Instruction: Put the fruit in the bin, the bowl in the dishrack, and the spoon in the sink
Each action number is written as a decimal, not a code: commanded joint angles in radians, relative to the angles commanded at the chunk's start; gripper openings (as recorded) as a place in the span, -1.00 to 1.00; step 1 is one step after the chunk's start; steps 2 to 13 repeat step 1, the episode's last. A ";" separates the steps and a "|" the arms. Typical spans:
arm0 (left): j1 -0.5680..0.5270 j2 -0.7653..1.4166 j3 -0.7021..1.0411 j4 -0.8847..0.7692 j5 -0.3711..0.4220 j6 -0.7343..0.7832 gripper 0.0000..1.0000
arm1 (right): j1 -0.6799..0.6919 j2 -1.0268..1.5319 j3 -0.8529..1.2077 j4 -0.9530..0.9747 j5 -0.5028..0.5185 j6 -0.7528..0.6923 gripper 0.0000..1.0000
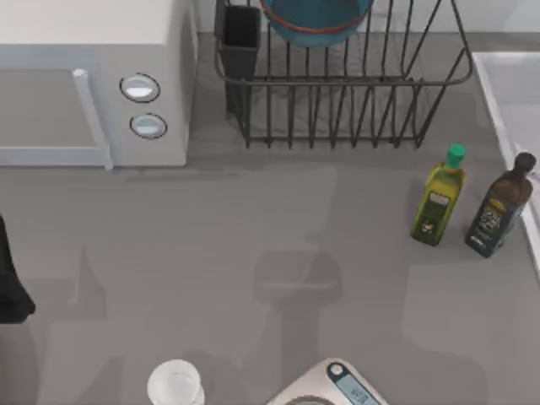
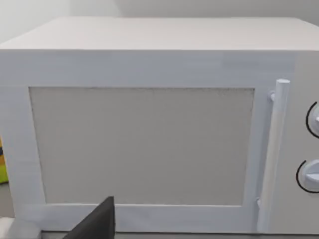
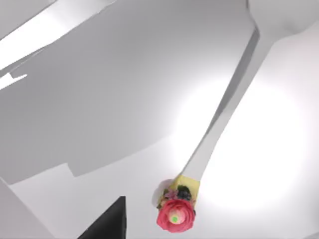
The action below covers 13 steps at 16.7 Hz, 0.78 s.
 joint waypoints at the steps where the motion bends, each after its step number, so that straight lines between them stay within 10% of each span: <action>1: 0.000 0.000 0.000 0.000 0.000 0.000 1.00 | 0.000 0.000 0.000 0.000 0.000 0.000 1.00; 13: 0.000 0.000 0.000 0.000 0.000 0.000 1.00 | 0.000 0.000 0.000 0.000 0.000 0.000 1.00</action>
